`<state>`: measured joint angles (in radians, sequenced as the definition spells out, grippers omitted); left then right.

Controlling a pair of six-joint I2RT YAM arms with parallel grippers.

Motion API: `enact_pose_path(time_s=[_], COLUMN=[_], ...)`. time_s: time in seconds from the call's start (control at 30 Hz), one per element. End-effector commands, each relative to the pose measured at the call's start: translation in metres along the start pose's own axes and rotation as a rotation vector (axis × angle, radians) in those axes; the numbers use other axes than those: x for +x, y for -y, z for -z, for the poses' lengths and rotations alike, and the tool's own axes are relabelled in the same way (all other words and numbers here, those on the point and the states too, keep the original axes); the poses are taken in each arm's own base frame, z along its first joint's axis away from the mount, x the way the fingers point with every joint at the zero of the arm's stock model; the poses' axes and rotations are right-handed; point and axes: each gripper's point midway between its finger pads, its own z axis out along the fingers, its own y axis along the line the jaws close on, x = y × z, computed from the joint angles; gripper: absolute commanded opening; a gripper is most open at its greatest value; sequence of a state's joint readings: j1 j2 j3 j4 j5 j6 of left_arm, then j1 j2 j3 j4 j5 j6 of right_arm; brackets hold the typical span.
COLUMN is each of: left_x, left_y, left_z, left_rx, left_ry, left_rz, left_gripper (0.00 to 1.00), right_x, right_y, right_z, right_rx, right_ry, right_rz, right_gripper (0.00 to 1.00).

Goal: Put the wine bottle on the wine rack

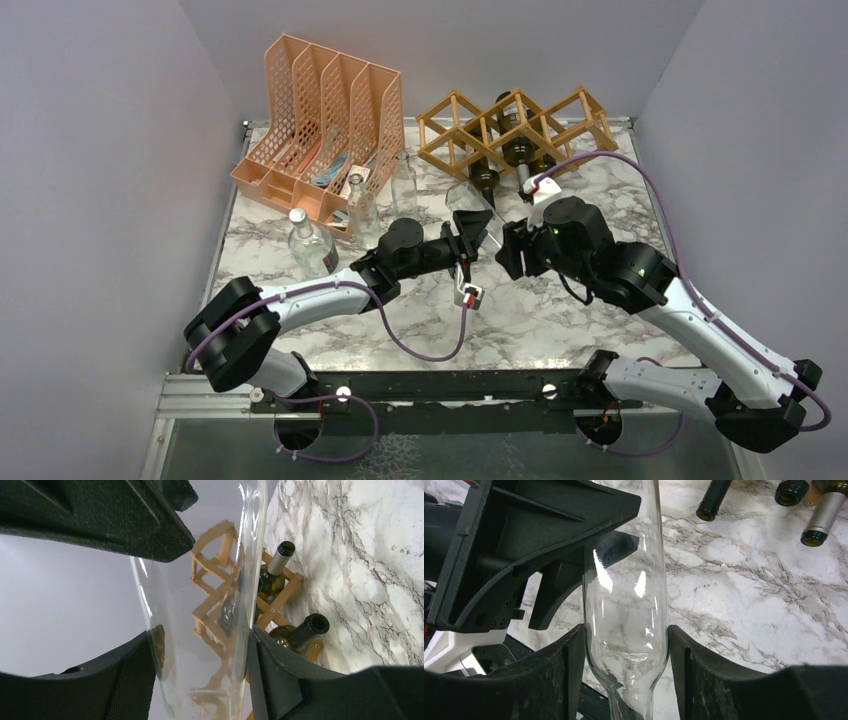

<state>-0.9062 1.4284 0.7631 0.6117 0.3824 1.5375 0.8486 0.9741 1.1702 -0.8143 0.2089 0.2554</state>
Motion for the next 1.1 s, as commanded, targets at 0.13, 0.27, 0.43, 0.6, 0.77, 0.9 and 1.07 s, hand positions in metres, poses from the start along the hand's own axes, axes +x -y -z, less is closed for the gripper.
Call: enact_pose_path(time_s=[0.13,0.27,0.43,0.6,0.77,0.9,1.07], left_x=[-0.016,-0.016,-0.015,-0.013,-0.010,-0.007,-0.005], left_y=[-0.062,-0.063,-0.063,-0.066,-0.073,-0.076,-0.076], left_z=[0.007,0.007,0.009,0.010,0.015,0.017,0.018], left_rx=[-0.170,-0.173,-0.175,-0.183,-0.200,-0.210,-0.211], left_ry=[0.057,0.056,0.048,0.043,0.055,0.052,0.050], left_rz=[-0.024,-0.015,0.000,0.023,0.075,0.096,0.130], left_gripper=[0.00,0.00,0.00,0.00,0.00,0.00,0.00], right_x=[0.012,0.017,0.020,0.027,0.032,0.031,0.016], right_y=[-0.019,-0.019,-0.021,-0.021,-0.022,-0.021,-0.018], right_z=[-0.007,-0.015,-0.021,-0.026,-0.031,-0.033,-0.033], right_rx=[-0.099,-0.089,-0.097,-0.097,-0.098,-0.081,-0.058], right_ry=[-0.041,-0.056,-0.060,-0.082,-0.106,-0.108,-0.059], right_rz=[-0.008,-0.008,-0.009,0.000,0.001,-0.008,-0.011], right_gripper=[0.77,0.76,0.73,0.69,0.71,0.67,0.36])
